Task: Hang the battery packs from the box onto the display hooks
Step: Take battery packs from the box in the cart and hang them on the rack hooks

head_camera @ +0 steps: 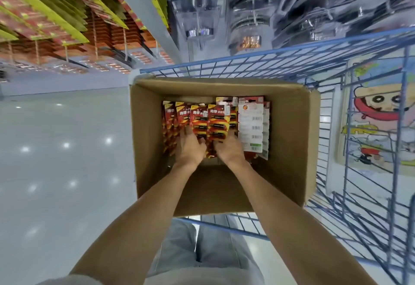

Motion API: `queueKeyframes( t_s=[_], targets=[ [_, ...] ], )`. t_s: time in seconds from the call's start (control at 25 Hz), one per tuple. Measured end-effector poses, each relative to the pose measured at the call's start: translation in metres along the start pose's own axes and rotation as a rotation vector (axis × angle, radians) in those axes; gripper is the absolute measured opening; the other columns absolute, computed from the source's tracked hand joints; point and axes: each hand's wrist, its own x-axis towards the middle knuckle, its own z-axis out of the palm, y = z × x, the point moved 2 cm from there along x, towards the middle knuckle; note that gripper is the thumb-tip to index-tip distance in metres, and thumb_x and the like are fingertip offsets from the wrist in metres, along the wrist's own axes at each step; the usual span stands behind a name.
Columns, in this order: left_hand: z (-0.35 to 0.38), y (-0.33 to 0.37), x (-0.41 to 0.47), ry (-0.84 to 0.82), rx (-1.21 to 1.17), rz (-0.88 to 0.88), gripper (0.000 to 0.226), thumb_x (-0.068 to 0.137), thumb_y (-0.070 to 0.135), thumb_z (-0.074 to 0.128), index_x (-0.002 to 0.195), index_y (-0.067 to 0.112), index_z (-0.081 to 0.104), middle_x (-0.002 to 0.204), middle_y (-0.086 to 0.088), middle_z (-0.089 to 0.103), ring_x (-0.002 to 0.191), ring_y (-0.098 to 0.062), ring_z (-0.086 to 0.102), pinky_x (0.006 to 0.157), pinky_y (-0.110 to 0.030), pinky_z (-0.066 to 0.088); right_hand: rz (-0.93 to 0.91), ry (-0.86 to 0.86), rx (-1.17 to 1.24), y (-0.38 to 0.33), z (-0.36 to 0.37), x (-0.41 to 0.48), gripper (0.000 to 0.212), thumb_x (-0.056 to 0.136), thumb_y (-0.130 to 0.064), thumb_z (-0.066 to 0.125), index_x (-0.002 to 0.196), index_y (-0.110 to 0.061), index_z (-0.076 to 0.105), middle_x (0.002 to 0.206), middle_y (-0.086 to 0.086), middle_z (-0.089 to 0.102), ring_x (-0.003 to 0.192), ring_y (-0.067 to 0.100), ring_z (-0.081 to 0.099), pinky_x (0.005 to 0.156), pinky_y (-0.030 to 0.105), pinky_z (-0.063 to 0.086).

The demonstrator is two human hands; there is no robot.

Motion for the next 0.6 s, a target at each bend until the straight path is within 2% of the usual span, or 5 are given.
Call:
queueKeyframes(
  t_s=[0.12,0.2,0.32,0.44,0.6],
  targets=[
    [0.01,0.005,0.002,0.074,-0.055,-0.018,0.064,0.098,0.024,0.068,0.152,0.015,0.034,0.154,-0.012,0.039,0.139,-0.033,0.045,0.102,-0.042,0.048,0.023,0.062,0.092,0.005,0.012,0.008,0.06,0.095,-0.023,0.068,0.145,-0.016,0.036,0.134,0.008,0.06,0.125,0.028,0.06,0.105,0.044,0.052],
    [0.013,0.003,0.008,0.098,-0.085,-0.034,0.064,0.096,0.024,0.071,0.15,0.013,0.037,0.153,-0.014,0.04,0.139,-0.033,0.045,0.103,-0.044,0.048,0.037,0.113,0.175,0.006,0.018,0.014,0.059,0.093,-0.019,0.071,0.142,-0.014,0.039,0.133,0.009,0.06,0.127,0.029,0.058,0.107,0.044,0.05],
    [0.023,-0.001,0.017,0.077,-0.125,-0.019,0.05,0.094,0.025,0.073,0.138,0.014,0.051,0.145,-0.011,0.05,0.133,-0.031,0.053,0.103,-0.042,0.05,0.065,0.119,0.272,0.005,0.024,0.021,0.051,0.095,-0.015,0.069,0.139,-0.013,0.044,0.134,0.01,0.061,0.132,0.029,0.056,0.111,0.043,0.045],
    [0.032,-0.008,0.018,0.047,-0.2,-0.038,0.034,0.097,0.013,0.067,0.131,0.014,0.057,0.135,-0.009,0.06,0.132,-0.029,0.056,0.11,-0.042,0.046,0.06,0.106,0.323,0.005,0.023,0.022,0.039,0.098,-0.013,0.064,0.135,-0.014,0.05,0.133,0.009,0.064,0.132,0.028,0.056,0.114,0.045,0.044],
    [0.023,-0.01,0.004,-0.016,-0.3,-0.145,0.032,0.1,0.007,0.059,0.131,0.015,0.058,0.134,-0.01,0.06,0.132,-0.03,0.054,0.111,-0.042,0.043,0.001,0.055,0.284,0.006,0.003,0.005,0.028,0.098,-0.009,0.059,0.126,-0.013,0.059,0.123,0.007,0.066,0.123,0.025,0.059,0.102,0.036,0.047]
  ],
)
